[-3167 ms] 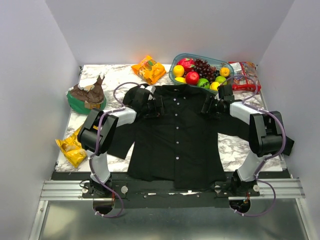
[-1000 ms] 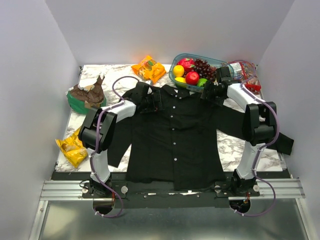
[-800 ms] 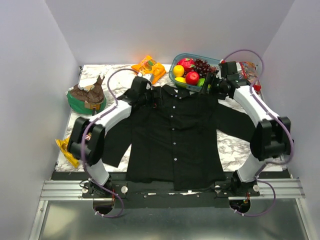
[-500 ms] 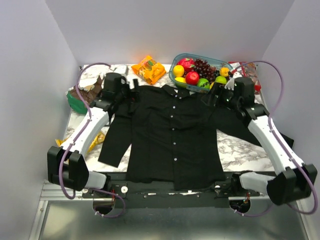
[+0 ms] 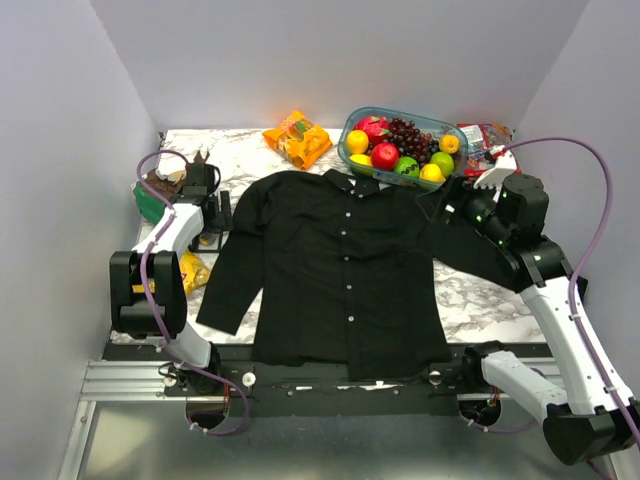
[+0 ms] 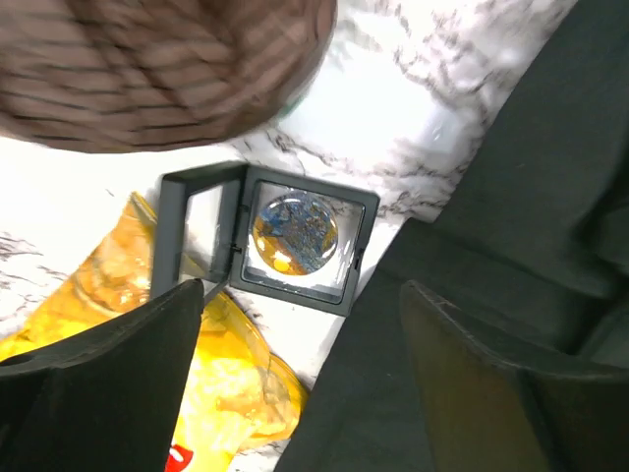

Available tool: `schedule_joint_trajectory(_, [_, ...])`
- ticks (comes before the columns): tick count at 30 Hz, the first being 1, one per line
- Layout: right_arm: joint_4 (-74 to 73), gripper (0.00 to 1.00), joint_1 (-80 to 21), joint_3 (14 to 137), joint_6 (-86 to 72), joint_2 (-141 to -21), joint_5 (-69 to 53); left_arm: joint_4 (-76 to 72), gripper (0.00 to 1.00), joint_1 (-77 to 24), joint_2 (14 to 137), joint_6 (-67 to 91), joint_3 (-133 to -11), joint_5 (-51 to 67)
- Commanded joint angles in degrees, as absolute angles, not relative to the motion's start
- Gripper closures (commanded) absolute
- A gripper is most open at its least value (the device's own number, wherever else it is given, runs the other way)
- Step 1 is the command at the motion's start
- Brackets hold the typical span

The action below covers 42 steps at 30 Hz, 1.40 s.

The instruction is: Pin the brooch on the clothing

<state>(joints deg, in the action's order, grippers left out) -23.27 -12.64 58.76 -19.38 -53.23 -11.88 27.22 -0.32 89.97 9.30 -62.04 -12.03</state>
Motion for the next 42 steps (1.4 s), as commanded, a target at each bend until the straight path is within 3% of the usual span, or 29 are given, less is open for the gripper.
schedule_joint_trajectory(1, [-24.08,0.13,-12.39,61.00,-19.25,-51.51,-13.09,28.39,0.16,-0.44,93.51,6.86,-64.25,-12.84])
schedule_joint_trajectory(4, [-23.21,0.13,-12.39,60.21,-20.91,-49.84,-13.36,28.04,0.21,0.78,95.45,6.86,-64.25,-10.82])
schedule_joint_trajectory(18, [-22.06,0.12,-12.39,57.83,-22.94,-46.41,-15.03,27.86,0.20,1.05,98.35,7.03,-64.34,-9.84])
schedule_joint_trajectory(22, [-22.15,0.12,-12.39,57.66,-22.94,-45.27,-15.20,27.51,0.25,1.84,98.87,7.21,-64.42,-7.83])
schedule_joint_trajectory(42, [-22.06,0.12,-12.39,57.39,-22.94,-44.30,-15.47,28.47,0.24,3.25,103.80,6.86,-66.53,-6.59])
